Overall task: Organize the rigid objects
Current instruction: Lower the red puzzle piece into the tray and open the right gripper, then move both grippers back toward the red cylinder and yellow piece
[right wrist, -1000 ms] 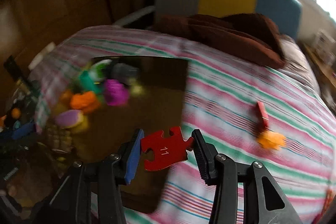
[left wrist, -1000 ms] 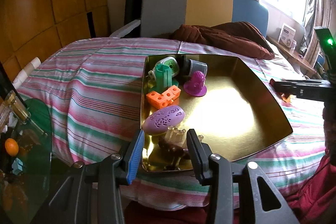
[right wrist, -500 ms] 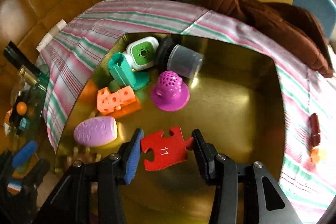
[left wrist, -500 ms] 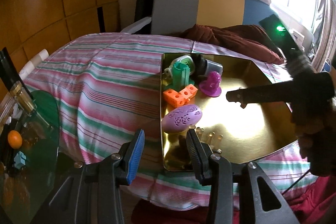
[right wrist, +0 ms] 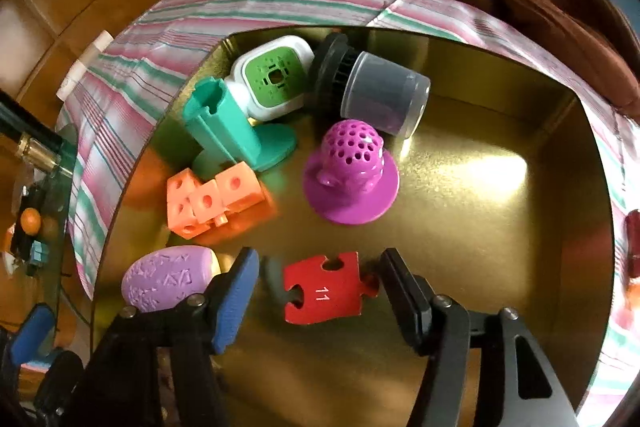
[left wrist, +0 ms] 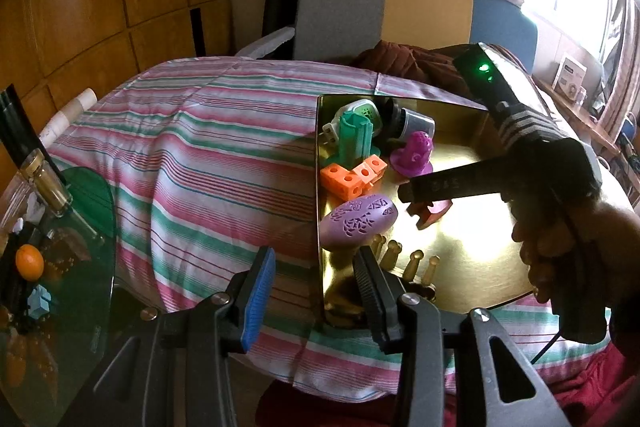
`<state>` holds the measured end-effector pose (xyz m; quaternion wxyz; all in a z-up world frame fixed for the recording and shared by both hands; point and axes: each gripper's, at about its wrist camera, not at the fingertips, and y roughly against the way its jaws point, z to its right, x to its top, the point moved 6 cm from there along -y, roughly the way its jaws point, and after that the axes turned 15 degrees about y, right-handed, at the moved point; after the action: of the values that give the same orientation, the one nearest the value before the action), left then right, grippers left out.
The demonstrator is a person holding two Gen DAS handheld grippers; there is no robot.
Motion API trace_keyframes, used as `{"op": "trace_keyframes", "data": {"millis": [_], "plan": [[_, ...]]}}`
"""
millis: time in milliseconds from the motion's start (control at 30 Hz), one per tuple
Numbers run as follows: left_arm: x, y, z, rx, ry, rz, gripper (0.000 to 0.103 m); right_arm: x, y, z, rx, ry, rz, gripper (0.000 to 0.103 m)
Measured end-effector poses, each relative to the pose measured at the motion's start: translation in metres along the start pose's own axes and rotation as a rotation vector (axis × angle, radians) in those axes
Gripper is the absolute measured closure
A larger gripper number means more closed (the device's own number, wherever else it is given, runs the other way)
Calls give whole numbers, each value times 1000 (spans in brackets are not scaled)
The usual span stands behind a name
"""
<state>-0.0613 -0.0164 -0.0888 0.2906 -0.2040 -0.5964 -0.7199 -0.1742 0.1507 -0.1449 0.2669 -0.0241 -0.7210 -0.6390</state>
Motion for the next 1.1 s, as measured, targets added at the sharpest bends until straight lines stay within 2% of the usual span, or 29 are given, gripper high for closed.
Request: {"op": "trace_keyframes", "data": {"millis": [67,167,600,833,1100], "plan": [[-1,1,2,-2,-5,2,61,0,8,2,11,-18,35,38],[-1,4,6,-6,-14,9,61,0,19,4,21,-36,78,29],[1,21,27,-29,-70,39,61,-20,81,29,-22,-80,233,29],[0,26,46,-46,-120,45,61,-38,113,67,-85,-127,286,27],[-3,30,75,-72,-187,50,61,-74,142,135,-185,-228,313,25]]}}
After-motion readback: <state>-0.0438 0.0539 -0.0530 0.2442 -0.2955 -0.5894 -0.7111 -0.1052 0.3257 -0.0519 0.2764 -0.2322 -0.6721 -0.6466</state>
